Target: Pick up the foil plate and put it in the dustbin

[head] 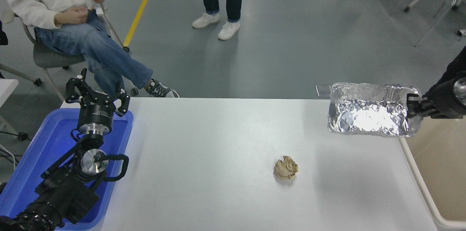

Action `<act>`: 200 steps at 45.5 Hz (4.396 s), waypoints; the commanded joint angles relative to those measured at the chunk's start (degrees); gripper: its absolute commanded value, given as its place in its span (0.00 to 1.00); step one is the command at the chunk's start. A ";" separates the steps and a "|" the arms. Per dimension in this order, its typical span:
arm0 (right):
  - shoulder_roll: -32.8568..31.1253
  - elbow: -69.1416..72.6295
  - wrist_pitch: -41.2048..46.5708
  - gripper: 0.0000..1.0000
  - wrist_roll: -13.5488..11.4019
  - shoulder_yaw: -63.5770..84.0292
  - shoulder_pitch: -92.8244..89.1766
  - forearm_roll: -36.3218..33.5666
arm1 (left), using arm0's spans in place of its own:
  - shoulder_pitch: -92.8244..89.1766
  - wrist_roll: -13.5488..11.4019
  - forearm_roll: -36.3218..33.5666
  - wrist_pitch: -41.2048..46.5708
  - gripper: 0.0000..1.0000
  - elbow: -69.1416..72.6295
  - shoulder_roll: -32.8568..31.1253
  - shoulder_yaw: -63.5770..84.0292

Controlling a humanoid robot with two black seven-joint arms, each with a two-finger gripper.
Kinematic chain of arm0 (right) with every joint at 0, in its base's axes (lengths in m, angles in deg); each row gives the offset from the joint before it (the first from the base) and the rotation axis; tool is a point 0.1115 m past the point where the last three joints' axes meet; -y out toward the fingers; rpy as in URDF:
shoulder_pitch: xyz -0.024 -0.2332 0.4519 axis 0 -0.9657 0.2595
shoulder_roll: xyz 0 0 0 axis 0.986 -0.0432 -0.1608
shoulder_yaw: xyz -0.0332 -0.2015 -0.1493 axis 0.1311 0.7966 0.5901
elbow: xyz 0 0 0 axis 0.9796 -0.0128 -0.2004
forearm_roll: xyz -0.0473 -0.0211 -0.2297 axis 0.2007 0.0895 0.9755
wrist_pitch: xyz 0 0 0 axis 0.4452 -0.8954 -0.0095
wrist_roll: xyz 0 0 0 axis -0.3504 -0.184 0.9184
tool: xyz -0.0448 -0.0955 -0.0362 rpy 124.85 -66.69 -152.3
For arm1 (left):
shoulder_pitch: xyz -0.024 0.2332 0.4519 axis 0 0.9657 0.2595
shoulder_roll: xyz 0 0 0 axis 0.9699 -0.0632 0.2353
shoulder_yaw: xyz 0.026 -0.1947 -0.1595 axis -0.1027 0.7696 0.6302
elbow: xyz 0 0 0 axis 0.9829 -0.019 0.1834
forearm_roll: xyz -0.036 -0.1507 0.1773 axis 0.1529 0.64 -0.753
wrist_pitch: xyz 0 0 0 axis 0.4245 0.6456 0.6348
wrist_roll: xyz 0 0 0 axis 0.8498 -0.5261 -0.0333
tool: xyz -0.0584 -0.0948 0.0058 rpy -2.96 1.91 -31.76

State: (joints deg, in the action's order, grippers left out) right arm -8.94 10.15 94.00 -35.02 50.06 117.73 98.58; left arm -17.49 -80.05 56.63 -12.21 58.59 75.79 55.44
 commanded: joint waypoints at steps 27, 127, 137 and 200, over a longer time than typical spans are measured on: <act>2.07 6.68 5.01 0.00 -0.50 16.93 28.79 1.18 | 0.03 0.02 0.00 0.00 0.99 0.00 0.08 0.00; 12.08 -48.17 -37.09 1.00 -1.47 -38.44 -70.70 -16.40 | -0.05 -0.07 0.01 0.00 0.99 0.00 0.08 0.08; 5.95 -33.69 -35.77 1.00 -1.11 -36.07 -61.05 -15.26 | -0.14 0.02 0.09 0.00 0.99 0.00 0.08 0.00; 41.08 36.83 -6.76 1.00 -1.20 12.36 27.74 -30.90 | -0.05 0.02 0.00 0.00 0.99 0.00 0.08 0.00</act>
State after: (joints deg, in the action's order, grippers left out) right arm 20.57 46.67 85.60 -36.23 63.20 141.68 73.95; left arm -17.54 -80.04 56.66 -12.21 58.59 75.88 55.44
